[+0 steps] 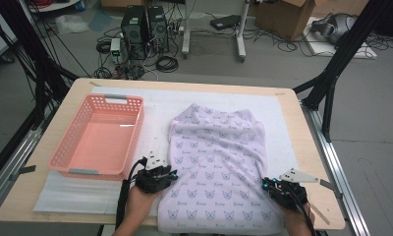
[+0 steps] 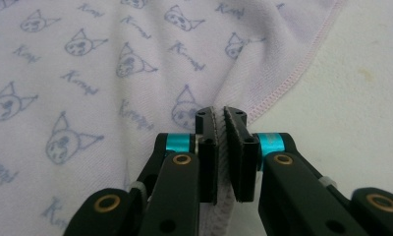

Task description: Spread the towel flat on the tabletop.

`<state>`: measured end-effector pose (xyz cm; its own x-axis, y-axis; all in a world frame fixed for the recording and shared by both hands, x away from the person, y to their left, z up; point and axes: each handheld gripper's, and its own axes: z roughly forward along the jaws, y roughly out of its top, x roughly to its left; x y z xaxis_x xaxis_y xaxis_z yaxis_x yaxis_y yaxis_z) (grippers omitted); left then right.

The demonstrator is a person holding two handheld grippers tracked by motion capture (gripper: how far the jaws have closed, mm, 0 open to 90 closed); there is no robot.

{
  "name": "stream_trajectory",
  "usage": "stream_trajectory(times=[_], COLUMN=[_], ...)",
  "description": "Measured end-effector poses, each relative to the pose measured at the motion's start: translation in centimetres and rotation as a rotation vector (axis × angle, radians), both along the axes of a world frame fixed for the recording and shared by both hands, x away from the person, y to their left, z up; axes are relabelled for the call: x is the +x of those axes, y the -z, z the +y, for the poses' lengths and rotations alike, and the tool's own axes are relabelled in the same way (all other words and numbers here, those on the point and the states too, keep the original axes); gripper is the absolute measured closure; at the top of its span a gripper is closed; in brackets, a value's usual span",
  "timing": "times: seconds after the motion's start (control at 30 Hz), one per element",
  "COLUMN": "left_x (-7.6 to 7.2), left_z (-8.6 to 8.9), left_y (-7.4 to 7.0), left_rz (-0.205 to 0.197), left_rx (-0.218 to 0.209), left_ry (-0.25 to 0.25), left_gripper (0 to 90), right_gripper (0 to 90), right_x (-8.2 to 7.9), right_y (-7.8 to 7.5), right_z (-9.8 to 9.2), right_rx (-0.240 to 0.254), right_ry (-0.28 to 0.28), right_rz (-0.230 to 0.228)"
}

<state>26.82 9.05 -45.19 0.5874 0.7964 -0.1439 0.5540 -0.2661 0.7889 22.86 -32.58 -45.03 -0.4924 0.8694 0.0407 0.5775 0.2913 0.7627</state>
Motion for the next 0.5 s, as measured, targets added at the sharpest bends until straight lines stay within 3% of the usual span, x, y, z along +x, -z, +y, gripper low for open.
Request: stream_trajectory(times=[0.03,0.07,0.23,0.5], left_x=[0.0,-0.1,-1.1,-3.2], left_z=[0.2,0.3,1.3,3.3], left_y=[0.0,0.0,0.0,-0.2], left_rz=[0.015,0.021,0.042,0.037], left_rx=[-0.015,-0.024,-0.06,-0.117], left_ry=[0.008,0.013,0.025,0.034], left_gripper=[82.6,85.3,86.2,86.2], right_gripper=[84.4,84.5,84.6,84.6], right_x=[0.0,-0.1,-1.1,-3.5], right_y=[0.0,0.0,-0.1,-0.2], right_z=[-0.1,-0.1,-0.6,-1.6], right_rx=[0.006,0.016,0.025,0.049], right_ry=[-0.001,0.002,-0.015,-0.048], right_rz=[-0.003,0.008,0.015,0.038])
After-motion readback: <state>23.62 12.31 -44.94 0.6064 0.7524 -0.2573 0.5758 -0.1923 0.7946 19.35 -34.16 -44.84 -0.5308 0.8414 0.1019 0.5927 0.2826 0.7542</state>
